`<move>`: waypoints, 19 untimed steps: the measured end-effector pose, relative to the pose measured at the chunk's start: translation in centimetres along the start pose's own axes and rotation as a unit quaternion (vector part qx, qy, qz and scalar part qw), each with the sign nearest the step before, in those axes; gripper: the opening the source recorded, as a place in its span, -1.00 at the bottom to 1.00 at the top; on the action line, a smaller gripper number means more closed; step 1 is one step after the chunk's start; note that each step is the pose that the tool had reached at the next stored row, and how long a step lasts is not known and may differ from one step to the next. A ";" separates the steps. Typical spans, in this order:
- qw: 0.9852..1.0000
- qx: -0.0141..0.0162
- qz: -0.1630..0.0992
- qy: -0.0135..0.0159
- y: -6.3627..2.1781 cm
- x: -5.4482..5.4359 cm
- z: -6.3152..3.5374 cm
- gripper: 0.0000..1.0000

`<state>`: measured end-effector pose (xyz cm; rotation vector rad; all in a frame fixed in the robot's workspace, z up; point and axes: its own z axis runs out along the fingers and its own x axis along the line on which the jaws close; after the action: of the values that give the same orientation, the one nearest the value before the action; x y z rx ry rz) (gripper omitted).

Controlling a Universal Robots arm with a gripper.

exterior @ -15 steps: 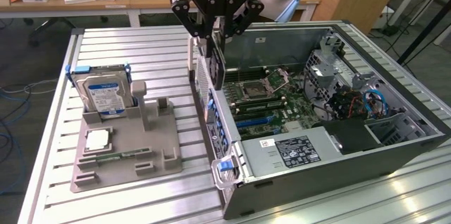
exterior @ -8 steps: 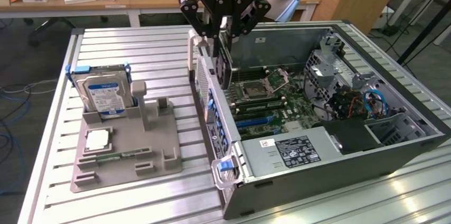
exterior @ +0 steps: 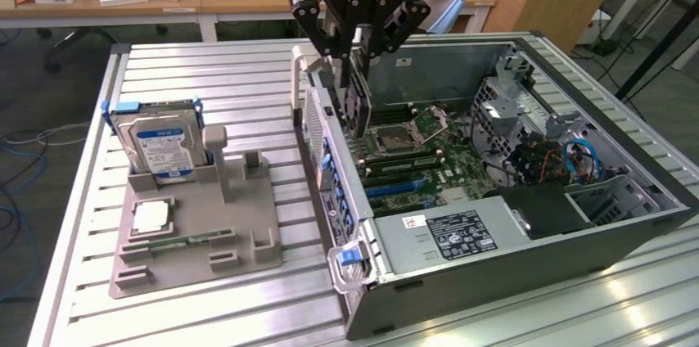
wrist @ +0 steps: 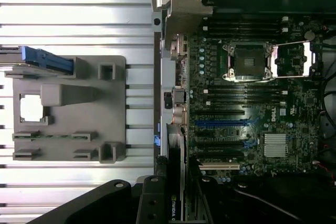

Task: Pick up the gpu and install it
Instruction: 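Pick up the gpu and move the gpu toward the slot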

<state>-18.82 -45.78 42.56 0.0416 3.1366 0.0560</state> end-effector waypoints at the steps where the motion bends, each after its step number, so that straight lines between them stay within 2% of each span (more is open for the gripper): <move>1: 1.000 0.000 0.000 0.000 0.01 -0.2 0.00 -0.48; 19: 1.000 0.000 -0.002 0.000 0.07 -2.5 0.04 -0.48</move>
<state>-16.29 -45.78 42.53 0.0350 3.1367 0.0575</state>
